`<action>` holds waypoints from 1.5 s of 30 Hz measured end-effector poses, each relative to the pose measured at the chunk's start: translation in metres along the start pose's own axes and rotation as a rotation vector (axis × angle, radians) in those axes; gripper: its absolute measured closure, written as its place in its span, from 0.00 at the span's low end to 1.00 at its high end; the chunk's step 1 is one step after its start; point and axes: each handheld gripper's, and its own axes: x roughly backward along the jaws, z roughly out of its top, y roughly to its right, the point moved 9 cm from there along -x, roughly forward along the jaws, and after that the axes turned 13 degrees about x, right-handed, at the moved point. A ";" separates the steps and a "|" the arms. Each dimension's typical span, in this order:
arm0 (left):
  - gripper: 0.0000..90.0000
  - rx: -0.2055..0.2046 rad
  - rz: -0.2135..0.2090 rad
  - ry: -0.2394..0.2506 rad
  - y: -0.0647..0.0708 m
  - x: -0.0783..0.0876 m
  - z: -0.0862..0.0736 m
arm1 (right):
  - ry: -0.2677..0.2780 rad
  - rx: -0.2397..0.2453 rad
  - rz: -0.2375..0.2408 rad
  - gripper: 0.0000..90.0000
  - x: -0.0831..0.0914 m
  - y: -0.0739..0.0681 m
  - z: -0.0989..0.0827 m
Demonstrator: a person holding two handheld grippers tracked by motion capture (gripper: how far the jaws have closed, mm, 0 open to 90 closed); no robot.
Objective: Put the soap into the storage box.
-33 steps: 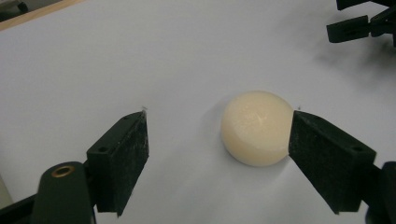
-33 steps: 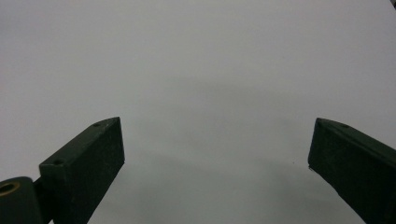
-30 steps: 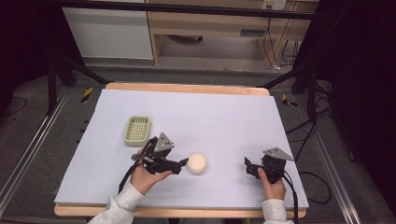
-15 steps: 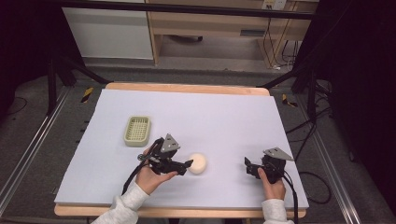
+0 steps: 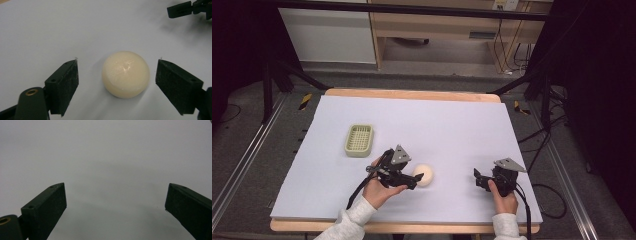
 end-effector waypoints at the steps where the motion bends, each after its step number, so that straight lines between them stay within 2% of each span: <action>1: 0.20 0.000 0.000 0.000 0.000 0.000 0.000 | 0.000 0.000 0.000 0.04 0.000 0.000 0.000; 45: 0.16 -0.029 0.012 -0.099 0.008 -0.037 -0.012 | -0.002 0.000 0.003 0.04 0.000 0.000 0.000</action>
